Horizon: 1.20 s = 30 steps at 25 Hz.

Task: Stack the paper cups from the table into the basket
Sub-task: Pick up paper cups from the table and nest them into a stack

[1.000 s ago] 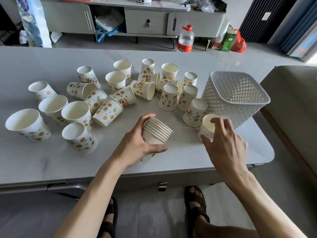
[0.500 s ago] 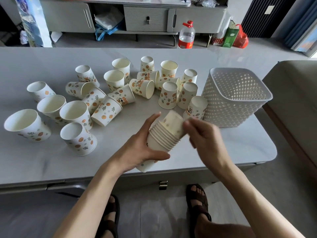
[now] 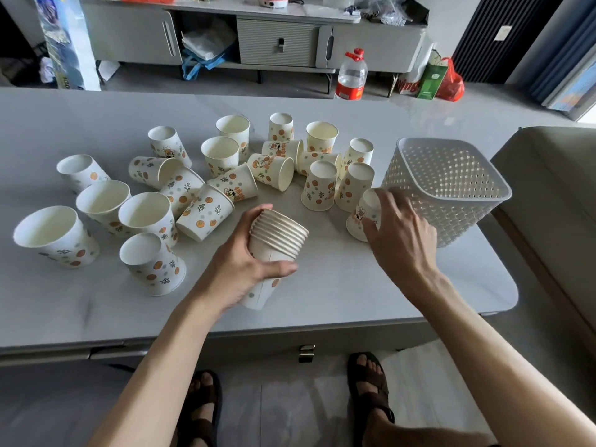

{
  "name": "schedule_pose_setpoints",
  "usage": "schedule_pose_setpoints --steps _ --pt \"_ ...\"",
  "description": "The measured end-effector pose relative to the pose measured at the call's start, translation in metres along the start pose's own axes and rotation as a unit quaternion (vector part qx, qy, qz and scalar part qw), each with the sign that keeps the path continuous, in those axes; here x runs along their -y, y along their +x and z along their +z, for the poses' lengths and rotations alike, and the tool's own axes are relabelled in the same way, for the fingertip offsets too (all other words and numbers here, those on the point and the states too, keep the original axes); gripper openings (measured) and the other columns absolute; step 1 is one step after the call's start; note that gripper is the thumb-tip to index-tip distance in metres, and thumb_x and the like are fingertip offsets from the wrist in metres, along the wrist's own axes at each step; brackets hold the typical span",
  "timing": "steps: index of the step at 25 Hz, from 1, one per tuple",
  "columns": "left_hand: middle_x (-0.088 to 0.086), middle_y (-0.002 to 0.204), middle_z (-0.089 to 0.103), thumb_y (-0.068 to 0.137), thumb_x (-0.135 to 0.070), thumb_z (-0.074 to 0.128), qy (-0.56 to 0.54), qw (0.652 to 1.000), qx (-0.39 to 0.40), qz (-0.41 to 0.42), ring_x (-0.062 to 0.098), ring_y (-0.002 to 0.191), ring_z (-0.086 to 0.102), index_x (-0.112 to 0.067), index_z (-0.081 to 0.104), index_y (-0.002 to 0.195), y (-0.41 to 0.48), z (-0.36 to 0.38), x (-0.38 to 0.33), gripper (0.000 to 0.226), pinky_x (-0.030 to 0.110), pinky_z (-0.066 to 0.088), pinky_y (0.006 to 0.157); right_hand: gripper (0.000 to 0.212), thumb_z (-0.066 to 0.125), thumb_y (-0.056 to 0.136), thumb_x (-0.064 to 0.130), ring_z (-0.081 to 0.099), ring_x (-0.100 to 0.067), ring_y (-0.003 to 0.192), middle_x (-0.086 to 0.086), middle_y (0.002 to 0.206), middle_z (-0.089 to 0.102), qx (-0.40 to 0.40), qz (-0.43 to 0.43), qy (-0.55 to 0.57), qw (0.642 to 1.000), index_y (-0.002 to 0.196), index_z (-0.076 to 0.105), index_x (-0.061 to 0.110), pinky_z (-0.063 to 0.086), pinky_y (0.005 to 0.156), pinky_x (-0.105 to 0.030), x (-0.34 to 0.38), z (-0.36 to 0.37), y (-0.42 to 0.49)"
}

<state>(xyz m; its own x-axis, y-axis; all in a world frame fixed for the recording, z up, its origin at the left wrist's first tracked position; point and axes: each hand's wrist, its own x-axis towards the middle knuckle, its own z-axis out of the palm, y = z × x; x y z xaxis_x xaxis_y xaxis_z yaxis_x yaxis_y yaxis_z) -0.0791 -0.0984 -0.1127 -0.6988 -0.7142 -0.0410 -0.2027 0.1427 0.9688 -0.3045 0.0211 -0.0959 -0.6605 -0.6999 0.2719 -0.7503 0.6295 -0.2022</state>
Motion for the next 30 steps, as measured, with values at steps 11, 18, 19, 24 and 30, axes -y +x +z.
schedule_pose_setpoints --steps 11,18,19,24,30 --pt "-0.036 0.109 0.059 0.048 -0.05 0.085 0.01 0.999 -0.032 0.01 -0.004 0.103 0.059 -0.053 0.043 0.132 -0.003 0.005 -0.004 0.094 0.043 0.05 0.1 0.022 0.066 0.084 0.032 0.05 -0.027 0.109 -0.004 0.126 0.056 -0.09 -0.033 0.014 0.995 0.076 0.066 0.011 0.043 0.088 -0.036 0.0 0.022 0.004" --pt "-0.033 0.111 0.06 0.048 -0.042 0.087 0.014 0.999 -0.032 0.008 -0.008 0.101 0.058 -0.048 0.043 0.135 -0.002 0.0 -0.003 0.098 0.036 0.051 0.098 0.021 0.064 0.083 0.032 0.058 -0.027 0.07 -0.003 0.098 0.062 -0.082 -0.086 0.144 0.982 0.084 0.056 0.013 0.046 0.058 -0.033 0.009 0.009 -0.002" --pt "-0.03 0.112 0.061 0.049 -0.037 0.088 0.011 0.999 -0.039 0.007 -0.009 0.1 0.058 -0.046 0.044 0.136 -0.002 -0.001 -0.003 0.098 0.031 0.051 0.095 0.024 0.064 0.081 0.036 0.058 -0.026 0.069 -0.002 0.096 0.062 -0.071 -0.107 0.163 0.978 0.087 0.055 0.015 0.049 0.059 -0.035 0.012 0.006 -0.004" --pt "-0.013 0.12 0.059 0.052 -0.025 0.084 -0.017 0.997 -0.07 0.001 -0.005 0.102 0.058 -0.035 0.044 0.138 -0.006 -0.004 -0.005 0.096 0.016 0.048 0.085 0.062 0.076 0.076 0.037 0.063 -0.023 0.089 0.0 0.117 0.064 0.022 -0.125 0.218 0.968 0.124 0.042 0.02 0.054 0.072 -0.035 0.027 0.036 -0.029" --pt "-0.006 0.121 0.061 0.051 -0.03 0.087 -0.004 0.997 -0.074 -0.017 0.014 0.109 0.06 -0.038 0.044 0.136 -0.008 -0.011 0.0 0.095 0.031 0.051 0.091 0.082 0.088 0.06 0.021 0.059 -0.011 0.098 0.018 0.104 0.057 0.164 0.035 0.417 0.893 0.127 0.04 0.027 0.046 0.069 -0.014 0.025 0.069 -0.039"
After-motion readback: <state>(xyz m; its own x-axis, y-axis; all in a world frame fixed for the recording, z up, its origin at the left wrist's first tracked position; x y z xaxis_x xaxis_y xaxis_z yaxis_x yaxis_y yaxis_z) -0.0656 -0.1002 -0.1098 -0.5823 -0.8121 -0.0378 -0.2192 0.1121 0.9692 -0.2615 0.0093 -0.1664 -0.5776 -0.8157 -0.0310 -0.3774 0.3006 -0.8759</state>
